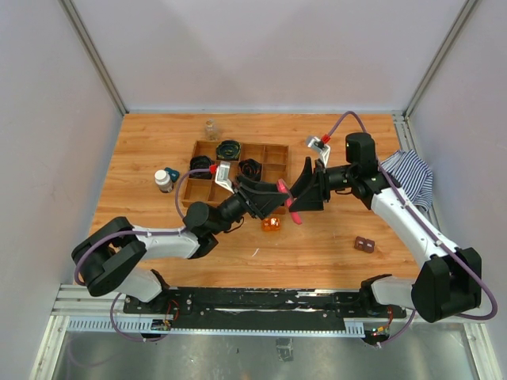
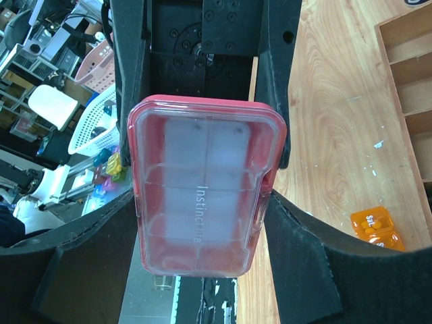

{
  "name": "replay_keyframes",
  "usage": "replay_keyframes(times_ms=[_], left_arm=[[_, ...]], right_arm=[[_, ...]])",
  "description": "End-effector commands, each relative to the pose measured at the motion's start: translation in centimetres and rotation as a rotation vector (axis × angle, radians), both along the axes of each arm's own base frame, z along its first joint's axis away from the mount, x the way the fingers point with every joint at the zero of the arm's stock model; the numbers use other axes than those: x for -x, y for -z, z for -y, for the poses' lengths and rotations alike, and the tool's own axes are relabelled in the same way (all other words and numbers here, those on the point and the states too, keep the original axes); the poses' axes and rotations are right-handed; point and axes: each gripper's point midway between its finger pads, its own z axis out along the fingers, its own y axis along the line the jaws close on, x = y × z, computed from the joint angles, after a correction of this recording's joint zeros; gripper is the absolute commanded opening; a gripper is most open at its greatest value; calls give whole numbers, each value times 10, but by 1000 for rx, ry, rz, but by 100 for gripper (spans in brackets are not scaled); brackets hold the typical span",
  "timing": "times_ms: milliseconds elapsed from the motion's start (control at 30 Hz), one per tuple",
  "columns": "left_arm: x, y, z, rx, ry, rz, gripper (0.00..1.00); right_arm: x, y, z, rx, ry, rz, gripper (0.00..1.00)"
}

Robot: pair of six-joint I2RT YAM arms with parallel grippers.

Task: Sort the pills into containers
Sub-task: Open the pill container at the center of the board.

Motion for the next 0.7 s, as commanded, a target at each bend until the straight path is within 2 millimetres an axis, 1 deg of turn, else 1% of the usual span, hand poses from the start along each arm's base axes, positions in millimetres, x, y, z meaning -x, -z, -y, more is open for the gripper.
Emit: replay_keyframes(times_ms=[0, 67, 200, 300, 400, 500, 633, 667], left_arm=[[-1, -40, -14, 111, -63, 76, 73], [-2, -40, -14, 110, -69, 73, 75], [-3, -38, -13, 96, -80, 73, 76], [-5, -36, -9, 76, -88, 67, 76], [-6, -35, -8, 67, -91, 63, 74], [-4, -34, -7, 63, -80, 64, 74], [0, -34, -7, 66, -64, 70, 76], [2, -34, -7, 69, -59, 73, 78]], right_arm=[[13, 3, -3, -7, -50, -21, 8], [13, 3, -3, -7, -50, -24, 8], [12, 4, -4, -5, -48, -25, 8], [13, 3, -3, -6, -48, -23, 8], [12, 2, -3, -6, -47, -22, 8], [12, 2, -3, -5, -46, -27, 8], [11, 2, -3, -8, -44, -37, 8], [11, 2, -3, -8, -43, -38, 8]])
